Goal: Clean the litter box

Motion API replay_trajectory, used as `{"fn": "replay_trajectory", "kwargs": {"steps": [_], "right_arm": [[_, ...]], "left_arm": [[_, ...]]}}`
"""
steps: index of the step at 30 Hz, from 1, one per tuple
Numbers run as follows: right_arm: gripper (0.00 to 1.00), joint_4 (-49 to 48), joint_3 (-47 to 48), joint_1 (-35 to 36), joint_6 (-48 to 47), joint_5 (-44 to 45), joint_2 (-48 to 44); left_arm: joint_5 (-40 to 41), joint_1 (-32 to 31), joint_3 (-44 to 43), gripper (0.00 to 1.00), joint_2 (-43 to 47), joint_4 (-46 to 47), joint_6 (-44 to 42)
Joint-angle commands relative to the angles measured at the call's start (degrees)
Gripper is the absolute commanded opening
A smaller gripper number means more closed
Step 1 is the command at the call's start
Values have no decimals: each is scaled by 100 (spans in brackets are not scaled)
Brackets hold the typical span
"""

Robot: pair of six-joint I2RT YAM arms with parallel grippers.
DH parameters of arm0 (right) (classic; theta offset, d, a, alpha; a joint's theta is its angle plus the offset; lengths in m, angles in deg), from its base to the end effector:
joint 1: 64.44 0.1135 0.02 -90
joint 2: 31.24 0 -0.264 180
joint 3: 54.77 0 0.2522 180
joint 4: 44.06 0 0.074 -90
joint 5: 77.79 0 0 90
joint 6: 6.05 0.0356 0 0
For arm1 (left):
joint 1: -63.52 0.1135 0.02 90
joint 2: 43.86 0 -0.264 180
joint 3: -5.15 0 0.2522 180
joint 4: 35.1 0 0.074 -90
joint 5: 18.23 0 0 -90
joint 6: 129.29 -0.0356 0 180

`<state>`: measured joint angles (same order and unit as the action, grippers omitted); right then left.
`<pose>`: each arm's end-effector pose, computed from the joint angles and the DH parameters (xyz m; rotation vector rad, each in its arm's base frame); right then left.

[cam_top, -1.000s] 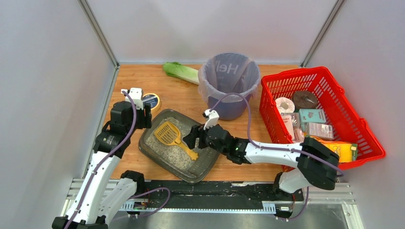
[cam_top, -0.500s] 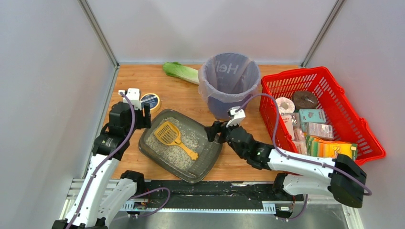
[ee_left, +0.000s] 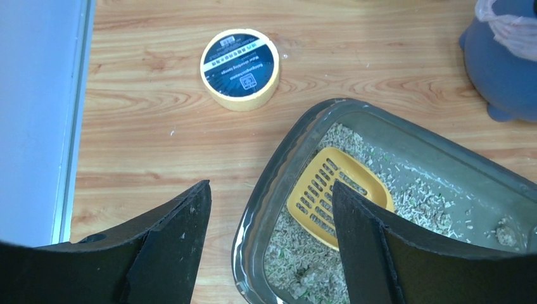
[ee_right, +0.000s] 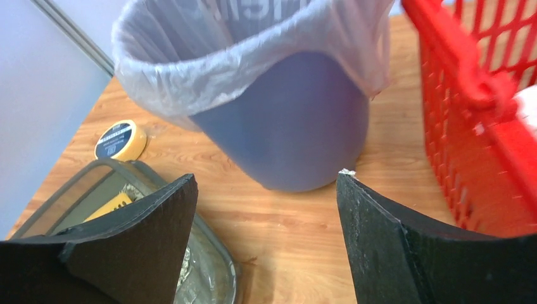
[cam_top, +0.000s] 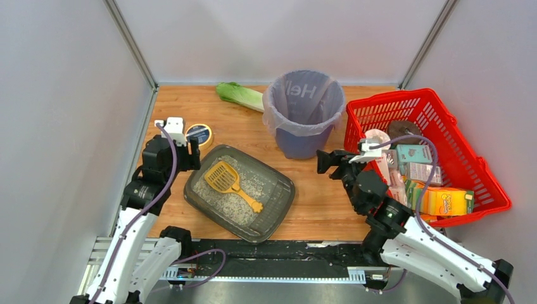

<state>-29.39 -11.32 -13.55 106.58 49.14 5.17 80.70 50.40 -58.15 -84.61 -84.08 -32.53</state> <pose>0.1171 0.1102 0.2875 0.0638 1.6930 0.4165 0.1480 -0.0288 0.3340 0.0145 2.0266 -0.0608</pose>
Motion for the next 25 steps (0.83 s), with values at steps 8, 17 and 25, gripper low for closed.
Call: {"fn": "replay_trajectory", "kwargs": {"steps": [8,17,25], "right_arm": [[83,779,1214,-9,-1805,780,-810],[83,823,1320,-1,-2474,1150,-1258],[84,867,1346,-9,-2536,1168,-1276]], "left_arm": [[-119,-15,225,79,691,622,0],[-128,-15,225,79,779,657,0],[-137,-15,252,79,832,674,-26]]}}
